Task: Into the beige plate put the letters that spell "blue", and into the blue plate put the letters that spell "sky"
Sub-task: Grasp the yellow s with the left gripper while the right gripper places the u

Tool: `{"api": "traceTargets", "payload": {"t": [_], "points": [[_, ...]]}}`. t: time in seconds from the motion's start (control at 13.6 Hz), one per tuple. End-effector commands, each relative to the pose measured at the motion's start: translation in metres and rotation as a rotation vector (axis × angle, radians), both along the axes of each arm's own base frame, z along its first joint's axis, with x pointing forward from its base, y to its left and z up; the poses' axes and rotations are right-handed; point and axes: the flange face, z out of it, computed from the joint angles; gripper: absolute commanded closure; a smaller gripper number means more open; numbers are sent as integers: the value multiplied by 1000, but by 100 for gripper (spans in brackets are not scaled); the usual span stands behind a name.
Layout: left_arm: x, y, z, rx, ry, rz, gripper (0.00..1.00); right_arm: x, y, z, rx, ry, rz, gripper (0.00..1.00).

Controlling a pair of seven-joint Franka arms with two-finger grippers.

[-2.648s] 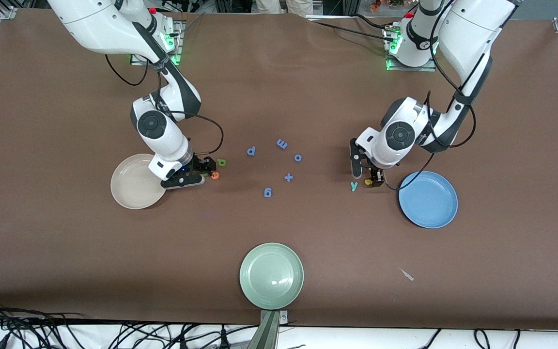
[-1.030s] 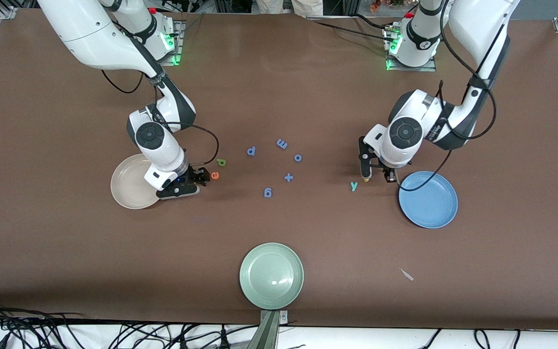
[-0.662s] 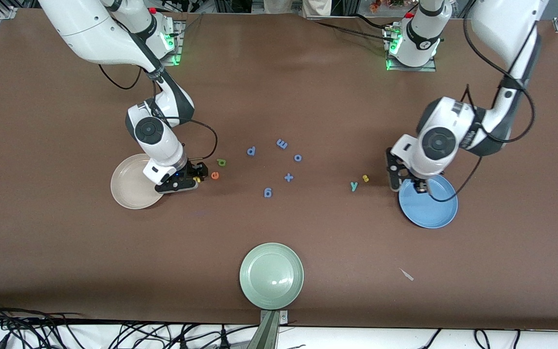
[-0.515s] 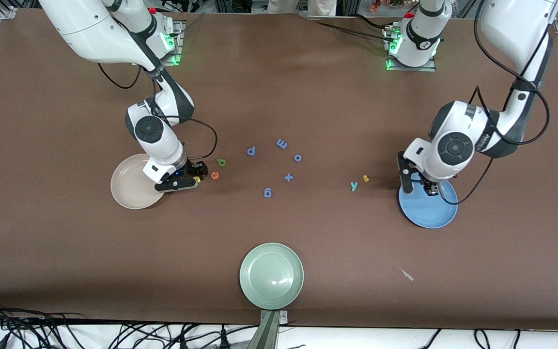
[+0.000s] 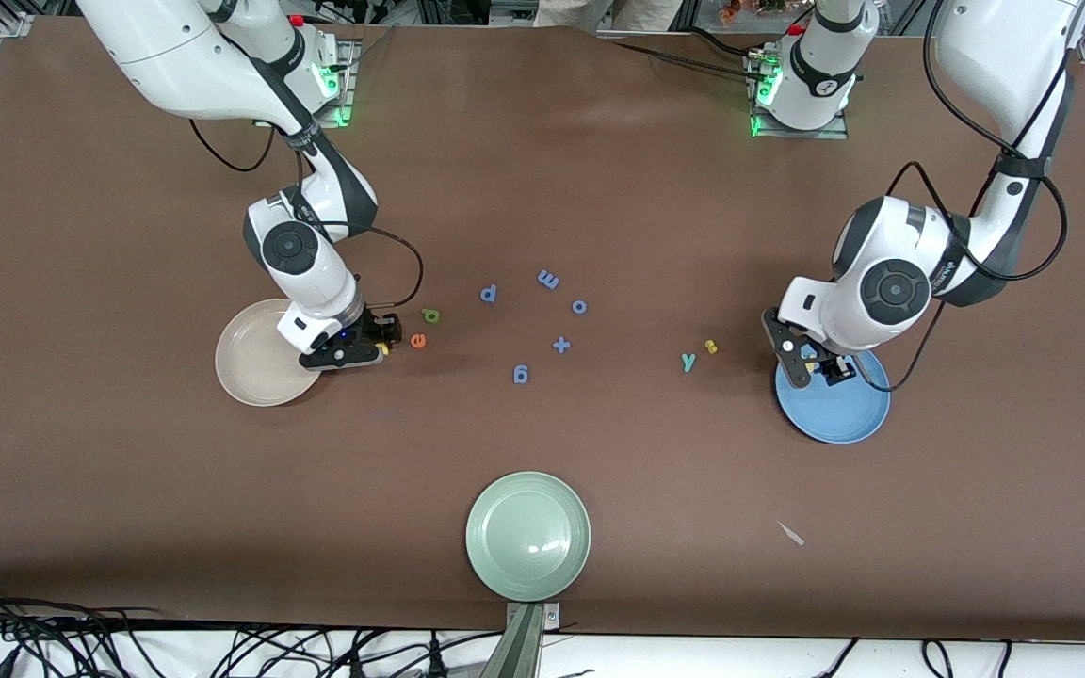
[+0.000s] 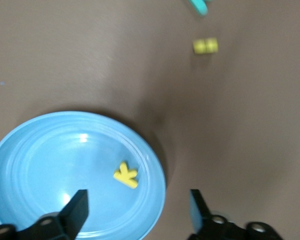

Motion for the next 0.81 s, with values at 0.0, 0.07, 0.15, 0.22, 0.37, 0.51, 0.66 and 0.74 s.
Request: {"api": "traceTargets", "payload": {"t": [0.0, 0.07, 0.15, 0.22, 0.37, 0.51, 0.66, 0.74], "points": [[5, -17, 11, -3, -34, 252, 0, -5, 6, -10, 5, 4, -6, 37], [2, -33, 12, -1, -39, 327, 0, -2, 8, -8, 8, -1, -2, 40], [-1, -44, 11, 2, -42, 387, 0, -1, 8, -9, 9, -2, -3, 44], [-5, -54, 11, 8, -45, 452, 0, 1, 11, -8, 12, -4, -3, 48], [-11, -72, 9, 17, -54, 603, 0, 4, 13, -8, 15, -8, -3, 53], [-9, -81, 3, 1, -87, 765, 0, 4, 14, -8, 16, -10, -5, 58], [-16, -92, -9, 14, -84, 922, 0, 4, 13, -8, 15, -8, -5, 65], [-19, -95, -12, 29, -85, 1004, 0, 5, 13, -8, 16, -10, -6, 67]]}}
